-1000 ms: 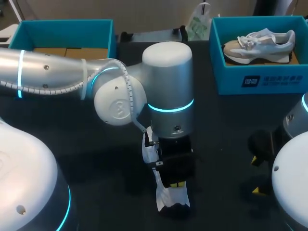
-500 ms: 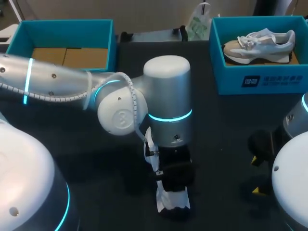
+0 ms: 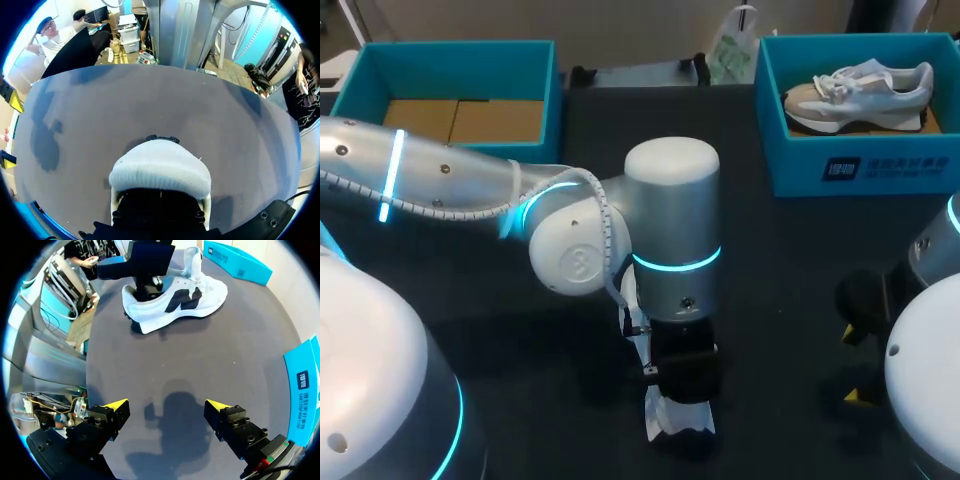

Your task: Take the shoe out of the shoebox, open the shoe tongue, remove and reinsert the insole, then place the shoe into the shoebox

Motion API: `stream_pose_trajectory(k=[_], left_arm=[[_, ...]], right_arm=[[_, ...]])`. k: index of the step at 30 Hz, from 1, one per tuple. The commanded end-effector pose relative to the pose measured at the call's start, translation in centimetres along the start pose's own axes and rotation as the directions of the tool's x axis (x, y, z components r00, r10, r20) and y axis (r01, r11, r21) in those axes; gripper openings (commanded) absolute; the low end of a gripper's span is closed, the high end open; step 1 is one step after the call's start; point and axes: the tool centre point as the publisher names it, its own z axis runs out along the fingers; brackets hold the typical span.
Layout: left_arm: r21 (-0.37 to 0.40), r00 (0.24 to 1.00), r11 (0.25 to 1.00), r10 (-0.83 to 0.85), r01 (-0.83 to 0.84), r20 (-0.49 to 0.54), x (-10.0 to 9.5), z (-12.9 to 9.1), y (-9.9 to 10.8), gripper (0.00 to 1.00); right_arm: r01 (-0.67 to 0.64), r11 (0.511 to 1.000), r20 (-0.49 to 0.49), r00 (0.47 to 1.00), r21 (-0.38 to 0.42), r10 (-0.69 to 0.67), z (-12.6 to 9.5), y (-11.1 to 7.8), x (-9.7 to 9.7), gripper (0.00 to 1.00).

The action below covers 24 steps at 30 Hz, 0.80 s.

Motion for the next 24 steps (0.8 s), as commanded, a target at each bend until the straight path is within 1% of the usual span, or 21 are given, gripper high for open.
stream_pose_trajectory(k=[1,3,10,11,13,14,15,21,22,23,24], left_arm=[[-0.042,1.0,0.999,0.009,-0.01,-0.021,-0.1,1.7,1.2,0.0],[-0.056,0.999,0.998,0.017,-0.019,-0.029,0.1,1.7,1.8,0.0],[-0.192,0.998,0.981,0.01,-0.02,-0.055,0.2,1.7,4.4,0.0],[-0.186,0.999,0.982,0.01,-0.019,-0.054,0.2,1.7,4.8,0.0],[-0.218,0.998,0.976,0.003,-0.016,-0.056,0.1,1.5,5.5,0.0],[-0.212,0.998,0.977,0.004,-0.015,-0.055,0.1,1.4,5.9,0.0],[-0.235,0.999,0.972,0.006,-0.018,-0.05,0.1,1.2,6.2,0.0],[-0.269,0.999,0.962,0.022,-0.034,-0.047,0.0,1.0,7.3,0.0],[-0.285,0.999,0.958,0.024,-0.037,-0.049,0.0,0.9,7.4,0.0],[-0.282,0.999,0.959,0.027,-0.039,-0.047,0.0,0.9,7.6,0.0],[-0.297,0.998,0.954,0.033,-0.045,-0.046,0.0,0.8,7.7,0.0]], right_arm=[[0.001,1.0,0.003,1.0,-0.002,-0.001,-0.2,-0.1,0.2,1.0],[0.001,1.0,0.003,1.0,-0.002,-0.001,-0.2,-0.1,0.2,1.0],[0.001,1.0,0.003,1.0,-0.002,-0.001,-0.2,-0.1,0.2,1.0],[0.001,1.0,0.003,1.0,-0.002,-0.001,-0.2,-0.1,0.2,1.0],[0.001,1.0,0.003,1.0,-0.002,-0.001,-0.2,-0.1,0.2,1.0],[0.001,1.0,0.003,1.0,-0.002,-0.001,-0.2,-0.1,0.2,1.0],[0.001,1.0,0.003,1.0,-0.002,-0.001,-0.2,-0.1,0.2,1.0],[0.001,1.0,0.003,1.0,-0.002,-0.001,-0.2,-0.1,0.2,1.0],[0.001,1.0,0.003,1.0,-0.002,-0.001,-0.2,-0.1,0.2,1.0],[0.001,1.0,0.003,1.0,-0.002,-0.001,-0.2,-0.1,0.2,1.0],[0.001,1.0,0.003,1.0,-0.002,-0.001,-0.2,-0.1,0.2,1.0]])
